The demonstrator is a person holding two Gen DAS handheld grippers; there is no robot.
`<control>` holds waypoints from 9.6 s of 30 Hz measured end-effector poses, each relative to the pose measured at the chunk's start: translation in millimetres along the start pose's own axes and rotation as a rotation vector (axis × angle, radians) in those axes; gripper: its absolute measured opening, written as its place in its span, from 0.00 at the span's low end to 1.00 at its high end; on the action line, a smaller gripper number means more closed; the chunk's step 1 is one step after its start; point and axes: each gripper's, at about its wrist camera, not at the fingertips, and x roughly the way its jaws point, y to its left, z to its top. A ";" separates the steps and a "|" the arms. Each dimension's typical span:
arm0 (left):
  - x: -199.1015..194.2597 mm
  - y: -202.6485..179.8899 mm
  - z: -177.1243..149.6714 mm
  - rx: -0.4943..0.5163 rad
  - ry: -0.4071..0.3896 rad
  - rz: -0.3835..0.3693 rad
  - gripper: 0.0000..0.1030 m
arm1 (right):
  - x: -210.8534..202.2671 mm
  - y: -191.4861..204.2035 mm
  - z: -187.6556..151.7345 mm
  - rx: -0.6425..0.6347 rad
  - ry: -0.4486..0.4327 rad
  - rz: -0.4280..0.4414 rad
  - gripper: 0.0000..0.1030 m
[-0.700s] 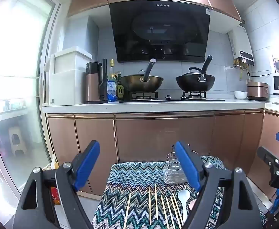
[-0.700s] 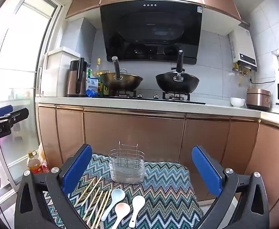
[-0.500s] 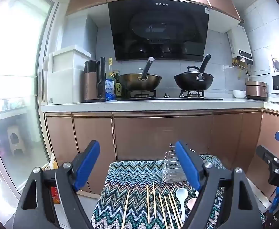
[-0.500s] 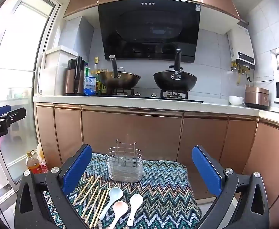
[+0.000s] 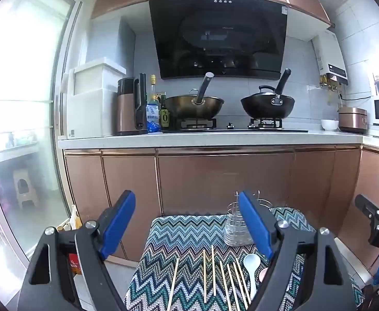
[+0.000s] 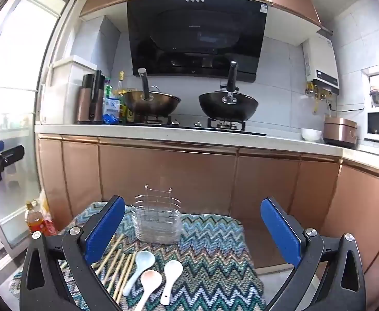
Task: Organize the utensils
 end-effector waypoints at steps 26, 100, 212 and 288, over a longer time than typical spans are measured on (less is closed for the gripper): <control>26.4 -10.5 -1.7 -0.020 0.016 -0.017 0.78 | 20.3 -1.3 8.5 -0.021 0.010 -0.012 1.00; 328.4 -90.2 -198.4 -0.185 1.269 -0.313 0.19 | 274.8 27.3 -172.2 -0.082 0.869 0.954 0.19; 123.2 21.2 74.9 -0.162 0.117 -0.125 0.33 | 83.6 -4.1 66.3 -0.059 -0.029 0.110 0.48; 343.6 -90.1 -212.7 -0.225 1.296 -0.298 0.05 | 292.3 -18.0 -170.7 0.159 0.872 0.701 0.29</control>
